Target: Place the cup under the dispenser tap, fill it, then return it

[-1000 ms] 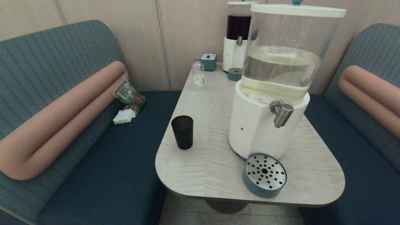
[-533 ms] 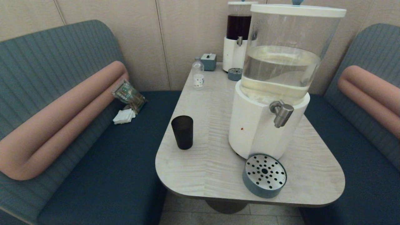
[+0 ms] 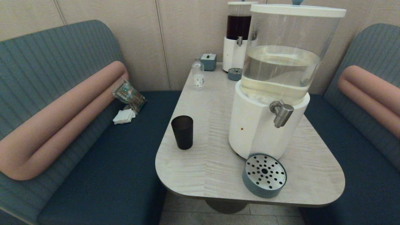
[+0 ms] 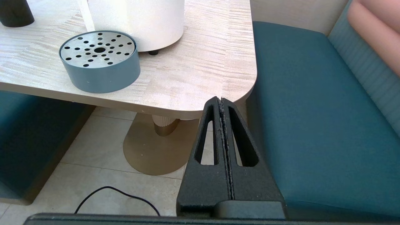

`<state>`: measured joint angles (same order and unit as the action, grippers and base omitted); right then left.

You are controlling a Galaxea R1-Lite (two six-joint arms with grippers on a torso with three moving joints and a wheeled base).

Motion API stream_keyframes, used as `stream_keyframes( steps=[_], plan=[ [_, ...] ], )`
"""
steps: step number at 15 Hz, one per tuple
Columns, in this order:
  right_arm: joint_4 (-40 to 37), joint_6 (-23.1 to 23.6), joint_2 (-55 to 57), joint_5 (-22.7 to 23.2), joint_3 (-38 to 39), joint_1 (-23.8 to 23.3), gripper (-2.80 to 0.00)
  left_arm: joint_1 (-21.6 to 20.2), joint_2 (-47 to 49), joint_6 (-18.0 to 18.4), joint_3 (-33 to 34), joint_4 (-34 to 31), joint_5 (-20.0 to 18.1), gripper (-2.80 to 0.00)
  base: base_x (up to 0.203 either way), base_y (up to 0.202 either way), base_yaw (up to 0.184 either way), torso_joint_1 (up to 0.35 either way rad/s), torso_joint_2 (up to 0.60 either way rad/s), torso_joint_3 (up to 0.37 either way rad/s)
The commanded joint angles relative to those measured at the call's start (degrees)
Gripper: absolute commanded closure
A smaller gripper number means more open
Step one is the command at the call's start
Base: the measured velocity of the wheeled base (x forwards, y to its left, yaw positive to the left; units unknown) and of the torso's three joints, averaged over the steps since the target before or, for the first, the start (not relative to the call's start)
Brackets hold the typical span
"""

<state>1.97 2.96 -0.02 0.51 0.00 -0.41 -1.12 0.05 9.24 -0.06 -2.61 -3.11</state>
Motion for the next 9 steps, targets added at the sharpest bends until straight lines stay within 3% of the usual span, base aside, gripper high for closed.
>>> stream_keyframes(
  steps=[1, 9],
  plan=[
    [0.05, 0.03, 0.02, 0.02, 0.79, -0.02, 0.00, -0.02, 0.13, -0.01, 0.06, -0.20, -0.06, 0.00, 0.000, 0.000, 0.000, 0.000, 0.00, 0.000],
    [0.11, 0.29, 0.02, -0.07, 0.88, -0.02, 0.00, -0.02, 0.13, -0.19, 0.06, -0.12, 0.03, 0.00, 0.000, 0.000, 0.000, 0.000, 0.00, 0.000]
  ],
)
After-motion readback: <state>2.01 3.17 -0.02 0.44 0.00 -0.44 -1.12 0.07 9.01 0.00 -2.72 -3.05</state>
